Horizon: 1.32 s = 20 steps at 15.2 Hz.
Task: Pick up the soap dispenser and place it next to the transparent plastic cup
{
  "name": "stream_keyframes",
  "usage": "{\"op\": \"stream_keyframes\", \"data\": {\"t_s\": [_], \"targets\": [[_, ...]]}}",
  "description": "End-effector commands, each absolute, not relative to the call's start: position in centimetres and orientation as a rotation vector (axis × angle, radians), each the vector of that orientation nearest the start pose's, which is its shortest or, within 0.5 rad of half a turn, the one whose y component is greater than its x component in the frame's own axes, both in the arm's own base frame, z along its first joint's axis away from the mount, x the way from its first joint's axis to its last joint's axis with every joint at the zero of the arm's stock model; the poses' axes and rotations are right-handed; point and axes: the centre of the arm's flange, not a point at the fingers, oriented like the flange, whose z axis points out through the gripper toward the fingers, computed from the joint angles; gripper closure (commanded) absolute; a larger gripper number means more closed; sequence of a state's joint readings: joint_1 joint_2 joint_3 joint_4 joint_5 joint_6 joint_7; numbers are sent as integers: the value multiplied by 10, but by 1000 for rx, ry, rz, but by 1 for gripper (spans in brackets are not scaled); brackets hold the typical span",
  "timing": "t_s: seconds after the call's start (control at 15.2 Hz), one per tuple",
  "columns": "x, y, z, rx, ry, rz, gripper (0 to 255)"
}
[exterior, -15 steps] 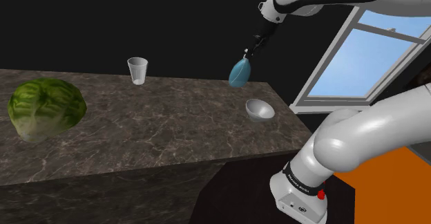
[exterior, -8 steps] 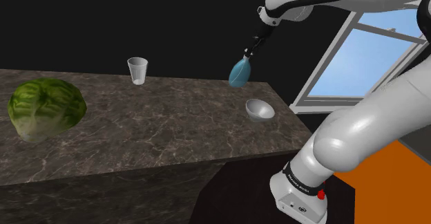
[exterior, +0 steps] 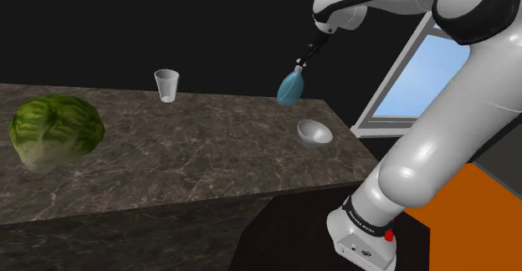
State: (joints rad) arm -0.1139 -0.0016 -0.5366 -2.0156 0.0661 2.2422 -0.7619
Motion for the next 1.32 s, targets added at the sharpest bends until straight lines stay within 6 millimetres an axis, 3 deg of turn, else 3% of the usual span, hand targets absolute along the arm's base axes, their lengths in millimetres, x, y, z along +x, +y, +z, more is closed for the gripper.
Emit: {"op": "stream_keyframes", "data": {"t_s": [0.0, 0.26, 0.79, 1.25], "targets": [[469, -366, 470, -3231, -134, -359, 0], [485, -405, 462, -3241, -145, -387, 0], [495, -410, 423, -3241, -145, -387, 0], [495, -410, 423, -3241, -145, -387, 0]]}}
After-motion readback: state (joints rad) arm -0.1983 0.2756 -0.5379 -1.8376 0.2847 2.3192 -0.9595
